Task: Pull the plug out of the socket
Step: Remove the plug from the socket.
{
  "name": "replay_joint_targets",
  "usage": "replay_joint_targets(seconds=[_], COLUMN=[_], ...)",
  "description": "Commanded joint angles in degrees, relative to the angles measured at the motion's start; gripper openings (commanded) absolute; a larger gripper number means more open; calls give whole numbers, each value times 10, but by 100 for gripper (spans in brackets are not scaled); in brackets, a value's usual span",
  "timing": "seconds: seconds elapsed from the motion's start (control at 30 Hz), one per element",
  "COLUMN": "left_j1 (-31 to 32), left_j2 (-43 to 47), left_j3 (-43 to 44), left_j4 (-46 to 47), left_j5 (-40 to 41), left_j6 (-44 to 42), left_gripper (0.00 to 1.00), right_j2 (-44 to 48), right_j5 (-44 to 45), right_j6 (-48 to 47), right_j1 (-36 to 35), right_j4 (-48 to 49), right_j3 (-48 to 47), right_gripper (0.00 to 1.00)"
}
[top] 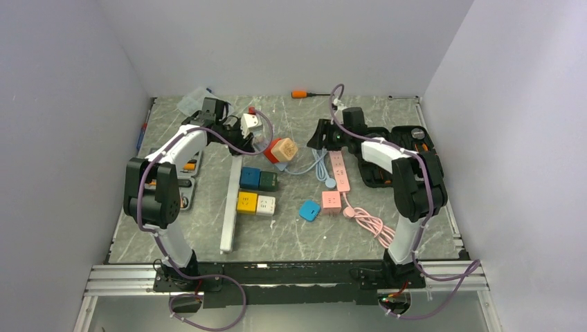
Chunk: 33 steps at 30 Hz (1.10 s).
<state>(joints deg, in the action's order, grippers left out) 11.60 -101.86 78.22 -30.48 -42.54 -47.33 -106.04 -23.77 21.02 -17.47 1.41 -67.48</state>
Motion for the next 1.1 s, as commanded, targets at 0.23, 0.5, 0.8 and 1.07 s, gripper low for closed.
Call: replay_joint_targets(seconds=[0.23,0.5,0.8,1.07], left_j1=[17,20,29,35], left_j2=[42,36,31,30], left_j3=[14,30,48,56], left_j4=[9,11,5,-12], left_j5=[-59,-68,-74,-74], left_j6=[-70,-70,-74,-94], left_gripper=[0,0,0,0], right_j2=[-146,-269,-346,-385], right_j5=[-233,-385,-452,-503], right_j6=[68,94,160,270], right_j1=[16,-2,-28,-49], right_j4=[145,155,246,391], right_j3=[-215,-362,-390,-388], right_gripper=[72,74,75,72])
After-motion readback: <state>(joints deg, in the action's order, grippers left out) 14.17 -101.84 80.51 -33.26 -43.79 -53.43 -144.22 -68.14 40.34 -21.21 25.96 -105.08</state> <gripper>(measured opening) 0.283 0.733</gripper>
